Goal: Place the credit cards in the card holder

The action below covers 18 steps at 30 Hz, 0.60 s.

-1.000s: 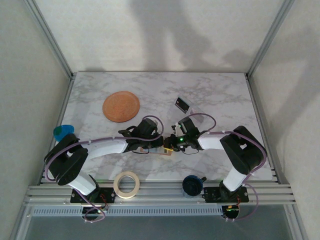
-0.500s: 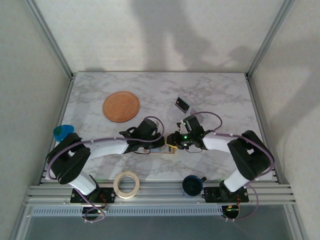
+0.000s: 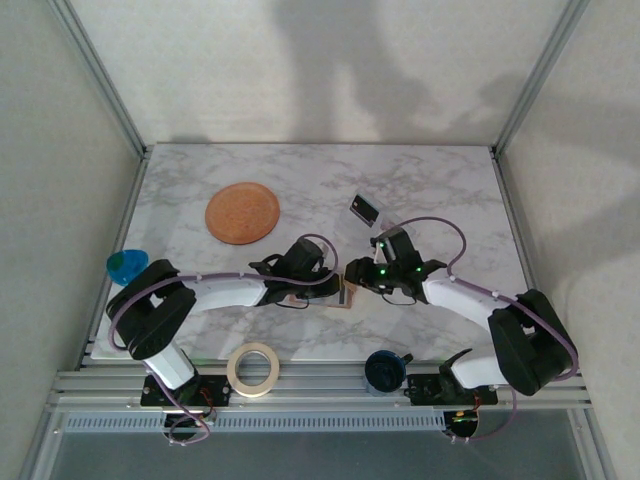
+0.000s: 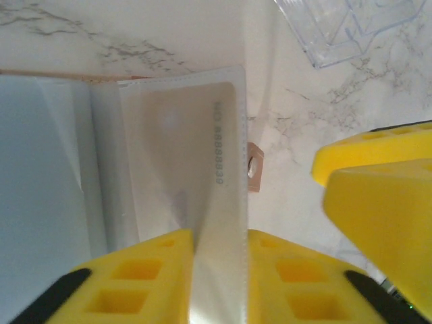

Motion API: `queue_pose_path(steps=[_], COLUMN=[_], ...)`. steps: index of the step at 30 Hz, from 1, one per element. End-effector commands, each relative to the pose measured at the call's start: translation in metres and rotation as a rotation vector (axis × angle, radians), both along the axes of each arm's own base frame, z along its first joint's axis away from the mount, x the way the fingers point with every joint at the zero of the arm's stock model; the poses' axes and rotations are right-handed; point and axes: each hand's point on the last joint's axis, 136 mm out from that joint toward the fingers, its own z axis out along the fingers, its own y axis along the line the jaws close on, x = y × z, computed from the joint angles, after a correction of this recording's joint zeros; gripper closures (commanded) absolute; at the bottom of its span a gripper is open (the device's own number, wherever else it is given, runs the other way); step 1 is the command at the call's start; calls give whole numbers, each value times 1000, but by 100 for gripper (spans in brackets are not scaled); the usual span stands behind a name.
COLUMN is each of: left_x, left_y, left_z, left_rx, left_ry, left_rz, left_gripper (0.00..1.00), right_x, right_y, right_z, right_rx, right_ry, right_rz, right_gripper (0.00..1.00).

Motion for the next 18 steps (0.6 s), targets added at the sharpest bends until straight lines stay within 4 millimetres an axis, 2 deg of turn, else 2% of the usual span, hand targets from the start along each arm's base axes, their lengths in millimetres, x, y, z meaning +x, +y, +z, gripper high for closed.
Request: queue_pose_path(steps=[1,10,14,18], left_x=[0,-2,-3,-6], left_y=[-6,-7,0,1], left_z=[-1,1,2,-5], left_rx=[24,26,32,39], left_ry=[1,2,-10,4], left_rz=[-23,-31,-15,-26], left_gripper=[68,71,69,68], right_x=[-5,-5,-2,8], right_y=[-14,-7,-2,-15], right_z=[-21,-38,-47,-53], right_rx=[-114,-195,-231,-309], right_ry=[16,-37,-45,-85], right_rz=[41,147,147,54], right_gripper=[49,33,33,40])
